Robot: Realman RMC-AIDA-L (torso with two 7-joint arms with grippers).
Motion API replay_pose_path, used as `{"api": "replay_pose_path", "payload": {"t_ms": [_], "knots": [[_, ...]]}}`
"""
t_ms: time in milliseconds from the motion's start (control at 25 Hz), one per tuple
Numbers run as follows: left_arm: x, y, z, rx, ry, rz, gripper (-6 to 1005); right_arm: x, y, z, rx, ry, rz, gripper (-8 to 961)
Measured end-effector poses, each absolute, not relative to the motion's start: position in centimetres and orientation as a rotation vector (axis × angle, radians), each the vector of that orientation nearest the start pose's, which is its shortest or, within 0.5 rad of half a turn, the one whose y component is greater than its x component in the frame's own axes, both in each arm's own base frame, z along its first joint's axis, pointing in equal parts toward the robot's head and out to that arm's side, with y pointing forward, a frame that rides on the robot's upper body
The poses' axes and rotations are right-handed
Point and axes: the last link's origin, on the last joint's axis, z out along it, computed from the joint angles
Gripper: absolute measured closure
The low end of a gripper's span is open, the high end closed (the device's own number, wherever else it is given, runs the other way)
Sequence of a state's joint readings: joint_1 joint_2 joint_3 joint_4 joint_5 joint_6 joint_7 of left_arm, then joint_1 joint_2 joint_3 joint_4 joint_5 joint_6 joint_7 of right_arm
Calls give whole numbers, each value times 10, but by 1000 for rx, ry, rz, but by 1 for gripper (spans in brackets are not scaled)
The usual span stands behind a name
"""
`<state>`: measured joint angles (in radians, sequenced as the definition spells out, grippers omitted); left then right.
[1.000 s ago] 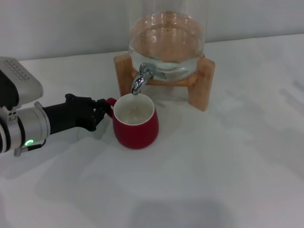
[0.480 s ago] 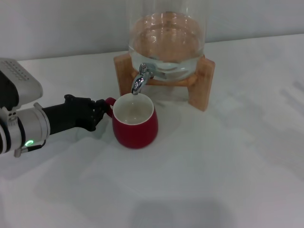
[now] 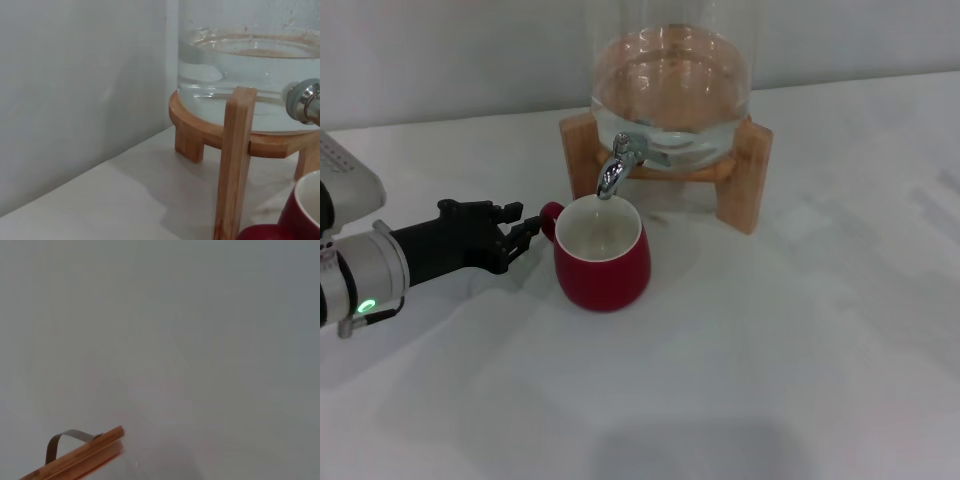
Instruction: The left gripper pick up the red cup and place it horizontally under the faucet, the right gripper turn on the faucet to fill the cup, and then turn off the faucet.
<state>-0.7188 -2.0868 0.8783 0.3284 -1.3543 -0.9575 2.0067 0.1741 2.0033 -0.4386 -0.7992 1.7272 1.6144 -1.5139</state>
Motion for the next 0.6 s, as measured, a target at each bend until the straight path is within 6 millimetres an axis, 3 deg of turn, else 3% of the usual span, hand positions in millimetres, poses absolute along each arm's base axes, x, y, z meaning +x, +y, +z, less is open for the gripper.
{"api": "replay_pose_path", "payload": {"t_ms": [280, 600], "knots": [[-260, 386, -62, -2534, -550, -411, 719, 342, 261, 158, -1839, 847, 1216, 295], [-278, 372, -38, -2485, -614, -467, 694, 344, 260, 161, -1826, 843, 1219, 294]]}}
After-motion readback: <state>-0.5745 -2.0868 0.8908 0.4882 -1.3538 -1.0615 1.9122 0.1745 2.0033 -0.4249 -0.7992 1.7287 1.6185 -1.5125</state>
